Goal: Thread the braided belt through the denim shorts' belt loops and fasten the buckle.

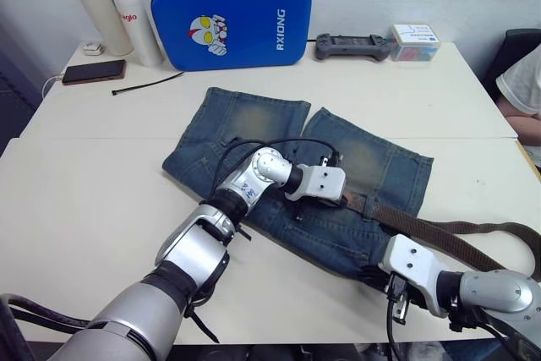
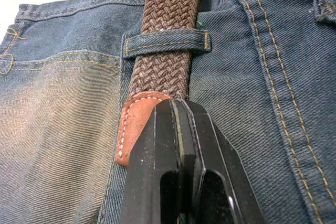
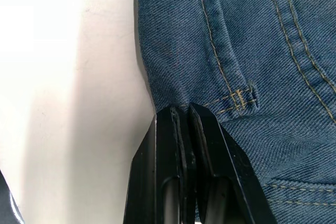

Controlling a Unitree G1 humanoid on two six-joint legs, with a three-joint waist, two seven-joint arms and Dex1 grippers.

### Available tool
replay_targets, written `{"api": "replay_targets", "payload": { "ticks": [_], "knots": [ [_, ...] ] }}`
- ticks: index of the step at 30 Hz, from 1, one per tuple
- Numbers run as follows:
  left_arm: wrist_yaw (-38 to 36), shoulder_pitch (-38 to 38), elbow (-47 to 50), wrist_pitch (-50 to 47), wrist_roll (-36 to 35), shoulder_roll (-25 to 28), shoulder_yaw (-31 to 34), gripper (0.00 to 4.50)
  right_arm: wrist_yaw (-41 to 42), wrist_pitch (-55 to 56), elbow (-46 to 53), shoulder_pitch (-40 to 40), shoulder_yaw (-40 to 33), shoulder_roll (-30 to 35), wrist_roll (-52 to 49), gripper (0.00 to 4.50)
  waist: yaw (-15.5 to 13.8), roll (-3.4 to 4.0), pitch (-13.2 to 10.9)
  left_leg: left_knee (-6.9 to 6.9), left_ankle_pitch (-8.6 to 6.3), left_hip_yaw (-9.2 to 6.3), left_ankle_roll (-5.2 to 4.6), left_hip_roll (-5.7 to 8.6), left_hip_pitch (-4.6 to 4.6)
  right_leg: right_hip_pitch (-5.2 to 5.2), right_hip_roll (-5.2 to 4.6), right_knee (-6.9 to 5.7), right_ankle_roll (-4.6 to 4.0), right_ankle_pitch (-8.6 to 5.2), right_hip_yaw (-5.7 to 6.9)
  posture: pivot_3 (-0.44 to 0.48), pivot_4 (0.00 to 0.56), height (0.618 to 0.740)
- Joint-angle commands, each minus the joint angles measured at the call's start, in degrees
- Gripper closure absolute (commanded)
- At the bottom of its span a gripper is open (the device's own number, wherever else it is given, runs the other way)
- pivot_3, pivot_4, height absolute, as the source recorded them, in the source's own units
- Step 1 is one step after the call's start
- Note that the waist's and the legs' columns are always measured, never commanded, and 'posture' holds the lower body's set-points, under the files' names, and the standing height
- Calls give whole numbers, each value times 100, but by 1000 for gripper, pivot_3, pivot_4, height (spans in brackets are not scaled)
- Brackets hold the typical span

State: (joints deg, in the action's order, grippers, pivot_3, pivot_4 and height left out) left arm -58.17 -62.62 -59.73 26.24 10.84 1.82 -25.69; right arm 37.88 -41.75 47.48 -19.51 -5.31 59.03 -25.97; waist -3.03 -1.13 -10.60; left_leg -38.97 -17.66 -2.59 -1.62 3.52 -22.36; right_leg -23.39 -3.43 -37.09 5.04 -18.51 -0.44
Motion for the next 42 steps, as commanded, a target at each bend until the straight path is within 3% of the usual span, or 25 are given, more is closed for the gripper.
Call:
{"api": "replay_targets", "payload": {
  "ticks": [1,7,14,18,23,33,37,42],
  "knots": [
    [43,-126,-178,46,108,-46,53,4486,-34,-69,197,-33,-180,-87,48,4500,0,0,0,0,0,0,0,0,0,0,0,0,0,0,0,0,150,740],
    [-617,-177,370,-318,-373,279,457,4486,4,-80,136,45,-83,-173,87,4500,26,0,0,0,0,1,1,0,-1,-4,1,-4,0,0,-1,0,150,740],
    [-696,-161,695,-715,-665,231,804,4486,42,-46,34,213,58,-240,139,4500,17,-1,0,-3,-1,1,2,0,-1,-6,0,-8,0,0,-1,0,150,740],
    [-879,-97,708,-1022,-860,-11,889,3166,28,-57,22,298,119,-280,156,4500,16,0,0,-3,-1,1,2,0,-2,-6,0,-8,0,0,-1,0,150,740],
    [-384,-286,304,-914,-385,-172,655,1337,-19,-128,115,235,84,-344,168,4500,28,0,0,-4,-1,1,2,0,-2,-6,1,-8,0,0,-1,0,150,740],
    [-247,-320,-83,-178,99,-88,351,1337,-88,-174,183,143,59,-444,238,4500,14,-1,0,-2,-1,3,2,0,-1,-8,2,-10,0,0,-3,0,150,740],
    [-409,-271,-223,-555,-130,-330,549,1337,-56,-126,201,192,120,-429,292,4500,13,-1,0,-2,-1,3,2,0,-2,-7,2,-10,0,0,-3,0,150,740],
    [-171,-275,-622,-891,188,-409,408,1337,-156,-248,336,314,261,-541,271,4500,35,-1,0,-3,-1,4,2,0,0,-7,3,-12,0,0,-3,0,150,740]
  ]
}}
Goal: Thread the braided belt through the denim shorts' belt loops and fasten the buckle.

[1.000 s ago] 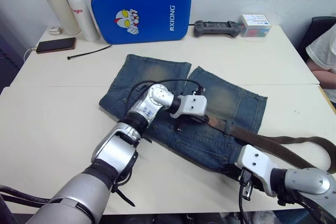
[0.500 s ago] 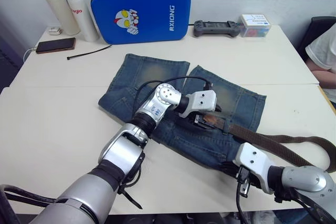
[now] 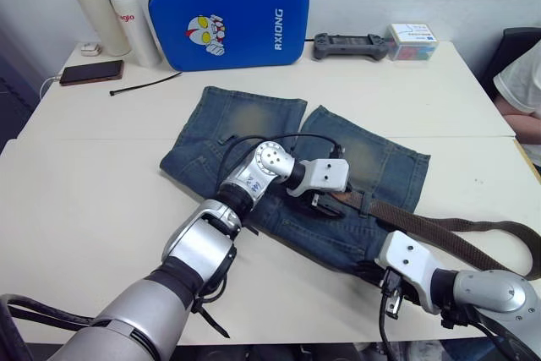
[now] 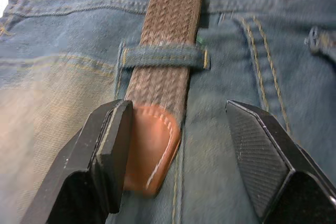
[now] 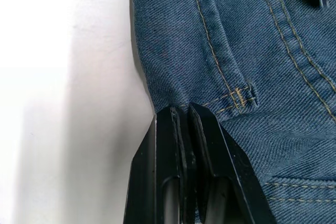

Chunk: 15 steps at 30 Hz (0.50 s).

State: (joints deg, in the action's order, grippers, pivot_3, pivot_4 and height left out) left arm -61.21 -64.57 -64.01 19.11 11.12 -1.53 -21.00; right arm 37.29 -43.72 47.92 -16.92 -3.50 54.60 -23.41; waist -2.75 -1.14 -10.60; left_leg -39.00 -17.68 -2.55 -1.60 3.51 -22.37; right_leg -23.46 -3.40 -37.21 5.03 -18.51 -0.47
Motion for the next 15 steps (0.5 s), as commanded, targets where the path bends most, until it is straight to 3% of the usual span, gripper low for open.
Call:
{"api": "replay_targets", "payload": {
  "ticks": [1,11,15],
  "knots": [
    [168,-86,-244,-218,193,-86,-72,1337,-105,-72,310,62,90,-109,16,4500,9,-1,1,0,0,-1,0,-2,0,-1,2,-1,0,0,0,0,150,740],
    [209,-255,-641,-490,473,-63,-214,1337,-222,-218,440,120,218,-226,5,4500,17,-32,20,-1,0,-1,2,-2,9,5,1,-8,0,0,-2,0,150,740],
    [211,-358,-677,-510,440,-53,-160,2334,-249,-250,456,137,268,-256,16,4500,26,-35,22,0,-1,-1,3,-2,10,5,1,-11,0,0,-2,0,150,740]
  ]
}}
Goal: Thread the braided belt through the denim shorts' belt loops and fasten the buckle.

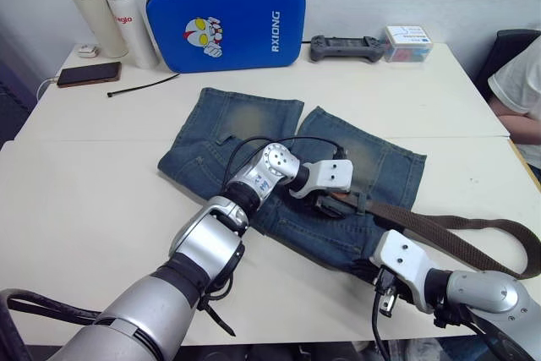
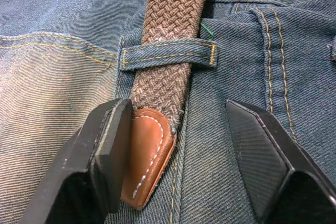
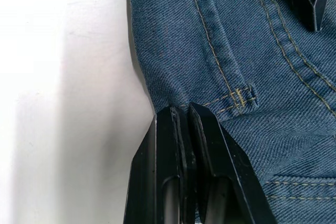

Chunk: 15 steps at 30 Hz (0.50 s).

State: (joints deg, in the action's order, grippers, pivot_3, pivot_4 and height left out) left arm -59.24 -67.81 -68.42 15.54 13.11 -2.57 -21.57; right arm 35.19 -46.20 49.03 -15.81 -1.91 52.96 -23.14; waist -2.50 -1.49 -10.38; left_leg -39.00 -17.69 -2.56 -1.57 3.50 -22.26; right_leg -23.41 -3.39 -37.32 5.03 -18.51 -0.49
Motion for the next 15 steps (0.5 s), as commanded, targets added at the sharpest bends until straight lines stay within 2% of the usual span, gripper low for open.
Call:
{"api": "replay_targets", "payload": {
  "ticks": [1,6,15],
  "knots": [
    [4,-63,-236,-152,231,67,-89,2627,-44,-7,337,31,121,-96,-7,4500,2,-1,0,0,0,0,0,0,0,0,0,0,0,0,0,0,150,740],
    [-142,-230,-172,-126,156,206,11,4257,-23,4,285,29,128,-82,33,4500,7,-1,0,0,0,1,0,0,0,0,0,-1,0,0,0,0,150,740],
    [-276,-387,-53,62,96,423,94,4336,29,32,142,183,236,-72,89,4500,104,0,0,2,-1,0,2,0,-1,-5,0,-7,-3,-1,0,0,150,740]
  ]
}}
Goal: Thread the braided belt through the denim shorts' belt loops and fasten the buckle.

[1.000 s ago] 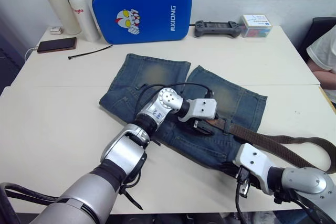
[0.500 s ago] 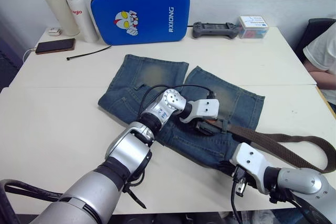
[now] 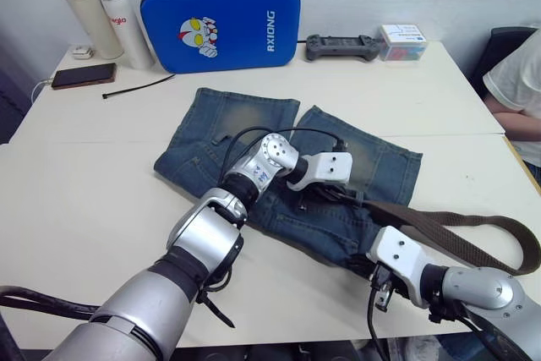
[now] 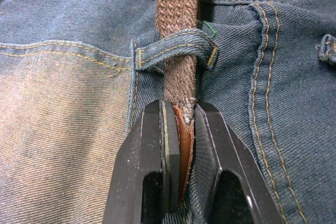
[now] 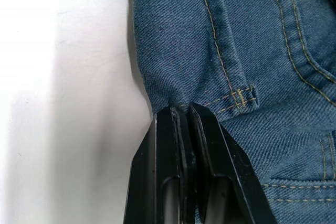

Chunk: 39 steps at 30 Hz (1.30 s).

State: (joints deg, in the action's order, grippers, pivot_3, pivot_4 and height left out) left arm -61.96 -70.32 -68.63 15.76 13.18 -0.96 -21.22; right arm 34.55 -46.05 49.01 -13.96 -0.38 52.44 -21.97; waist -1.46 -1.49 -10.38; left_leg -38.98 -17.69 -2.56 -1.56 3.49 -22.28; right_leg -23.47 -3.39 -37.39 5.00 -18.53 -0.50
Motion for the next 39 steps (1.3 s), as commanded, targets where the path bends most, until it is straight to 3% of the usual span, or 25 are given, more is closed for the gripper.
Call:
{"api": "replay_targets", "payload": {
  "ticks": [1,6,8,12,33,36,39],
  "knots": [
    [-5,-145,-12,62,79,272,69,4336,98,19,133,10,90,-18,-25,4500,2,0,0,0,0,0,0,0,0,-1,0,-1,0,0,0,0,150,740],
    [-27,-132,73,97,-49,270,182,4336,131,46,68,50,103,-1,-2,4500,8,0,0,0,0,0,1,0,-2,-4,0,-3,-1,-1,0,0,150,740],
    [-25,-102,91,65,-184,224,305,3178,136,51,53,75,112,-3,0,4500,3,0,0,0,0,0,1,0,-2,-6,0,-3,-1,-1,0,0,150,740],
    [35,-51,101,148,-10,239,181,1635,134,41,50,111,130,-21,3,4500,-9,1,-1,0,0,0,1,0,-6,-8,-1,-3,-1,-1,0,0,150,740],
    [94,-120,160,453,105,245,177,1635,176,77,-37,164,170,-26,74,4500,-11,1,-1,-1,0,-1,1,1,-8,-8,-2,-3,-1,-1,1,0,150,740],
    [80,-116,153,450,68,235,210,2417,205,99,-82,171,153,-2,86,4500,-11,1,-1,-1,0,-1,1,1,-8,-8,-2,-3,-1,-1,2,0,150,740],
    [39,-126,166,418,-5,218,276,3611,198,122,-100,143,158,-9,103,4500,-11,1,-1,-1,0,-1,1,1,-8,-8,-2,-3,-1,-1,2,0,150,740]
  ]
}}
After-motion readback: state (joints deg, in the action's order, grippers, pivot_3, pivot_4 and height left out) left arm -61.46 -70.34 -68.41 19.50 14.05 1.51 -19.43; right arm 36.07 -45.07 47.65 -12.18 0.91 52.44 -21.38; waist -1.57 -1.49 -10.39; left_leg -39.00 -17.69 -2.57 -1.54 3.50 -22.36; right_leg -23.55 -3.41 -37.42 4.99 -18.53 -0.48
